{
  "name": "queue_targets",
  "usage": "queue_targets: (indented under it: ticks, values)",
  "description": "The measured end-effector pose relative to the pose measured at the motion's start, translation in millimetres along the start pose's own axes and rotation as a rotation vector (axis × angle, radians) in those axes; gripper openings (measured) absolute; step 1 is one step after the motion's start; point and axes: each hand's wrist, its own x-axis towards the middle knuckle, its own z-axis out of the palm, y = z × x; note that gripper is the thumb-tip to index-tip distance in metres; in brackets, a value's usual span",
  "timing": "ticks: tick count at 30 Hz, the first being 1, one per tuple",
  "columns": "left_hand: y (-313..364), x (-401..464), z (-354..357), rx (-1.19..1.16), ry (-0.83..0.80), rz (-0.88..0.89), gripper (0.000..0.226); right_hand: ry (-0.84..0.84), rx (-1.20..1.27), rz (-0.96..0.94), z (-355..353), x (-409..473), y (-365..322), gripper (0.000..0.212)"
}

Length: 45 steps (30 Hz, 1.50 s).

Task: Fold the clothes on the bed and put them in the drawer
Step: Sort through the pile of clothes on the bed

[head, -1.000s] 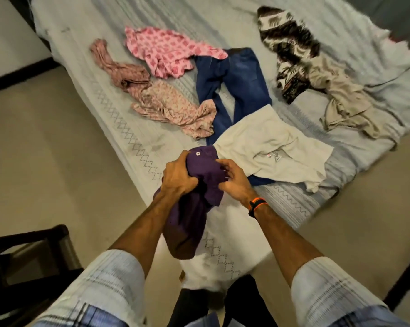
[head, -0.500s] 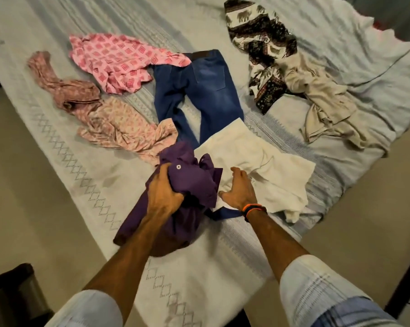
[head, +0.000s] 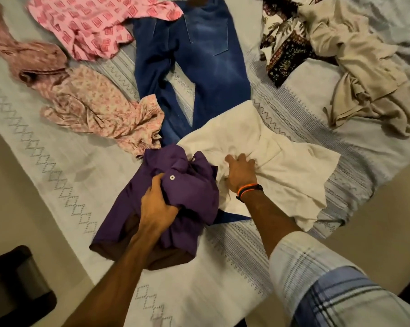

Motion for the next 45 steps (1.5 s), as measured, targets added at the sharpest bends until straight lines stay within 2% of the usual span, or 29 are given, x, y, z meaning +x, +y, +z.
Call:
queue_targets:
  ticks: [2,3,6,10,16,17,18,19,20,22,26,31,37,39,41,43,45]
  values:
    - [1.0,-4.3,-5.7,0.005,-0.005,-0.023,0.08,-0.027,0.164,-0.045,-4.1,-8.3,-3.2,0.023]
    - [2.1,-7.3,-8.9,0.001,-0.007,-0.031,0.08,-0.066,0.242,-0.038,-7.1,-16.2,-5.9,0.016]
    - [7.1,-20.0,-21.1,-0.026,0.001,-0.045,0.081,-0.133,0.603,0.04,-16.8,-45.7,-17.3,0.023]
    - [10.4,-41.4,-42.9,-0.068,0.012,-0.06,0.083,-0.04,1.1,0.096,-38.2,-87.7,-48.4,0.021]
    - [-2.0,-77.6,-83.5,-0.144,0.048,-0.053,0.077,-0.106,1.68,0.199,-62.3,-138.8,-101.5,0.007]
    - [-6.8,-84.8,-94.5,-0.159,0.057,-0.042,0.075,-0.114,1.756,0.207,-67.1,-151.2,-114.4,0.013]
    - [-11.3,-89.9,-103.0,-0.173,0.059,-0.029,0.074,-0.121,1.809,0.209,-70.3,-162.6,-125.7,0.028]
    - [-15.6,-93.9,-112.0,-0.182,0.055,-0.012,0.072,-0.119,1.828,0.199,-73.1,-173.4,-137.5,0.042]
    - [-20.4,-96.1,-119.3,-0.184,0.052,0.007,0.07,-0.108,1.801,0.181,-74.4,-182.0,-147.7,0.046]
    - [-31.5,-102.2,-138.7,-0.179,0.031,0.057,0.068,-0.075,1.643,0.12,-78.2,-204.8,-171.7,0.039]
    - [-49.4,-106.3,-177.6,-0.194,-0.02,0.128,0.069,-0.066,1.376,-0.033,-87.5,-241.9,-218.0,0.057]
    - [-66.3,-116.1,-223.4,-0.211,-0.088,0.177,0.068,0.054,1.356,-0.043,-100.0,-281.1,-267.2,0.038]
    - [-63.2,-115.7,-243.2,-0.146,-0.171,0.322,0.07,0.227,1.387,0.056,-107.6,-305.6,-279.5,0.032]
    - [-60.1,-119.4,-243.8,-0.105,-0.226,0.39,0.082,0.277,1.409,0.062,-108.4,-312.5,-277.4,0.03]
    - [-60.2,-118.4,-242.9,-0.115,-0.253,0.473,0.105,0.312,1.407,0.062,-107.5,-315.3,-274.7,0.028]
    - [-63.9,-118.6,-244.7,-0.071,-0.219,0.606,0.119,0.313,1.366,0.018,-112.3,-319.9,-278.0,0.026]
    - [-66.9,-128.1,-256.2,0.034,-0.171,0.78,0.124,0.318,1.293,-0.093,-119.9,-324.5,-286.3,0.026]
